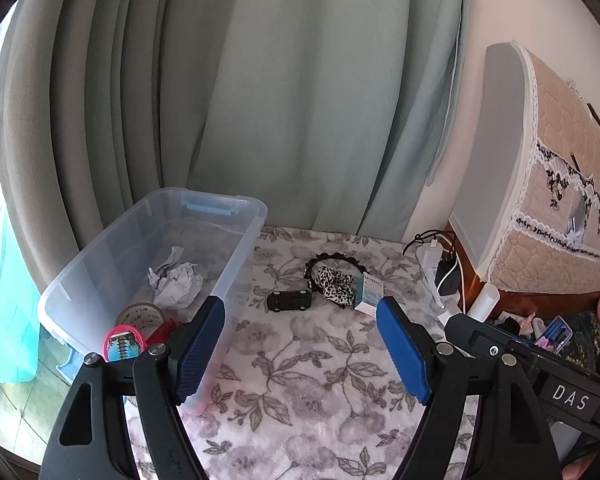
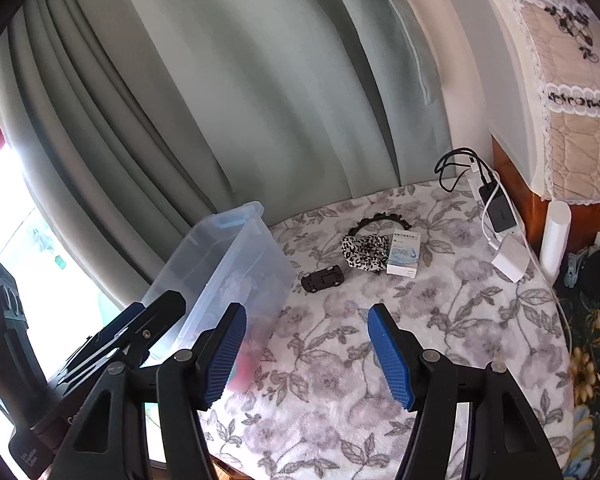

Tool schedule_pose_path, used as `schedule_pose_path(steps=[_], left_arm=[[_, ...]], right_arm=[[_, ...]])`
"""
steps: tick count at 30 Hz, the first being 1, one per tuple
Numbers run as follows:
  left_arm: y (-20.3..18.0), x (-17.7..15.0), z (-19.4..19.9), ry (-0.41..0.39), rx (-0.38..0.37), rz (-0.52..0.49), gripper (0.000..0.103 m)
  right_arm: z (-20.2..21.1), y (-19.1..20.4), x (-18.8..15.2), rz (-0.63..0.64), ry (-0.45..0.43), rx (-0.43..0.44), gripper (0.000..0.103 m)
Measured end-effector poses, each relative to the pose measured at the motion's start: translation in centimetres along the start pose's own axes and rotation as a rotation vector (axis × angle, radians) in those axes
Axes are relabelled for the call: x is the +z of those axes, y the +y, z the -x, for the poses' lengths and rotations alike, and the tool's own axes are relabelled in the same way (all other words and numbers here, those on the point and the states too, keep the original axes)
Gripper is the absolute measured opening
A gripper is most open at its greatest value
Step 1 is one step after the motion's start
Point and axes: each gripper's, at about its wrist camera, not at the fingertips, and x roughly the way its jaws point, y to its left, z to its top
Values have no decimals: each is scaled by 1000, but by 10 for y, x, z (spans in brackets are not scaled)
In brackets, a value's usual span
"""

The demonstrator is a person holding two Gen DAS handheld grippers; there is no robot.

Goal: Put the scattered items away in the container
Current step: 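Withdraw both tools from the box back toward the remaining items on the bed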

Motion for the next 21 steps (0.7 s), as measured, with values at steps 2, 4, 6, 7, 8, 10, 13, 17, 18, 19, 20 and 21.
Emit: schedule_pose_path(steps=[2, 4, 6, 7, 8, 10, 13, 17, 18, 19, 20, 21], left_arm=[[-4, -3, -8, 18, -1, -10, 79], [-8, -6, -16, 35, -1, -21, 79], [-11, -9, -23, 53, 1, -27, 79], [-12, -10, -27, 62, 2, -30, 79], [-13, -12, -31, 72, 3, -33, 79], [-14, -14, -40, 90, 8, -36, 79], [-16, -19, -53, 118, 12, -41, 79], [-19, -25, -69, 149, 16, -59, 79], [-20, -27, -74, 154, 18, -66, 79], [-20, -28, -78, 160, 20, -71, 79], [-20, -30, -82, 166, 20, -73, 79], [-19, -31, -87, 172, 18, -72, 79]], right_arm=[[-3, -9, -2, -15, 11, -8, 67], [-8, -18, -3, -32, 23, -14, 67], [-13, -25, -5, -49, 34, -18, 67], [-15, -29, -5, -55, 40, -19, 67], [-17, -32, -6, -62, 46, -21, 67], [-22, -38, -7, -74, 57, -24, 67], [-30, -46, -10, -90, 76, -30, 67], [-42, -58, -13, -110, 104, -38, 67], [-46, -60, -14, -115, 111, -40, 67], [-49, -63, -15, -120, 120, -43, 67], [-53, -66, -17, -124, 128, -45, 67], [-57, -69, -18, -129, 138, -48, 67]])
